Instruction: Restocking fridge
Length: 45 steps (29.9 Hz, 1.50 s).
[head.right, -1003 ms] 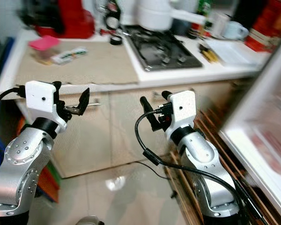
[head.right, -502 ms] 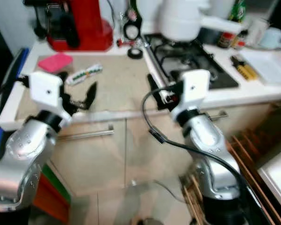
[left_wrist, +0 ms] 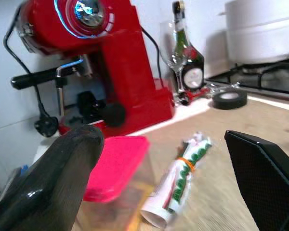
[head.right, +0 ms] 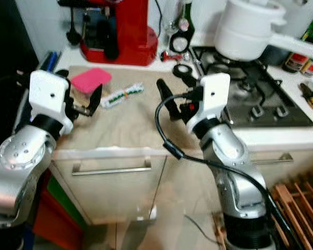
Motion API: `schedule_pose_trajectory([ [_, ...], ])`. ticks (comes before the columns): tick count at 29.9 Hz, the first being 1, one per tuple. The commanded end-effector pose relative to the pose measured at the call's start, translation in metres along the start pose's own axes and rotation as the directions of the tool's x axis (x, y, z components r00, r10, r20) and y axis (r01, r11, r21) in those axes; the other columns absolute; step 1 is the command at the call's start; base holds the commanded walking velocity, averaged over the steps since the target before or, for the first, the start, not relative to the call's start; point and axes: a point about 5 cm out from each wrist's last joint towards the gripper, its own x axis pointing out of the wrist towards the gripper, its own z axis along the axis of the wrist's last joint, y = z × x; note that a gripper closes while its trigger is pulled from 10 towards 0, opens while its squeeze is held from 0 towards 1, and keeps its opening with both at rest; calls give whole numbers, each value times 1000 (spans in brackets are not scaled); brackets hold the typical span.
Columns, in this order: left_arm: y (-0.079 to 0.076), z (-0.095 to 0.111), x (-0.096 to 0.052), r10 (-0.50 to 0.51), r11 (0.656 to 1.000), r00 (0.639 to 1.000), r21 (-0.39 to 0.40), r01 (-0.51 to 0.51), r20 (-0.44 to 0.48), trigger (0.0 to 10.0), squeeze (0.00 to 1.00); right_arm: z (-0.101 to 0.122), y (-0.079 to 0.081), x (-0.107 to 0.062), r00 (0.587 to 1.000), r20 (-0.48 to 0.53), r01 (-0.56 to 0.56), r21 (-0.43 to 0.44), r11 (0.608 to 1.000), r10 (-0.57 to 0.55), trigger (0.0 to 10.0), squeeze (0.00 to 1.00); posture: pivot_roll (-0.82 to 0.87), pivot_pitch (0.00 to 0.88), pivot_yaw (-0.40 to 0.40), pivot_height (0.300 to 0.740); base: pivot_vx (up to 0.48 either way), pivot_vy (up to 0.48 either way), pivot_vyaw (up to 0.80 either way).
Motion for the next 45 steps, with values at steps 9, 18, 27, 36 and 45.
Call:
schedule_pose_trajectory([
  [9, 39, 1, 14, 84, 982, 996, -167, -88, -30, 10000, 1000, 0, 7, -2, 1000, 4, -29, 16, 999, 29, 10000, 0, 66, 0, -56, 740, 0, 0, 0],
  [18, 47, -18, 30, -69, 986, 994, -155, 54, -89, 10000, 1000, -5, 29, -9, 988, -12, -156, 13, 988, 156, 10000, 0, 60, 0, -60, 740, 0, 0, 0],
  [27, 78, -25, 43, -56, 995, 994, -86, 48, -93, 10000, 0, -8, 35, -19, 965, -43, -258, 25, 966, 259, 10000, 0, 58, 0, -65, 740, 0, 0, 0],
  [36, 87, -26, 60, -173, 980, 984, -107, 169, -31, 10000, 0, -7, 34, -19, 961, -47, -272, 15, 962, 272, 10000, 0, 49, 8, -64, 740, 0, 0, 0],
  [45, 113, -31, 74, -169, 982, 984, -92, 163, -59, 10000, 0, -8, 37, -21, 954, -55, -292, 27, 956, 293, 10000, 0, 50, 16, -73, 740, 0, 0, 0],
])
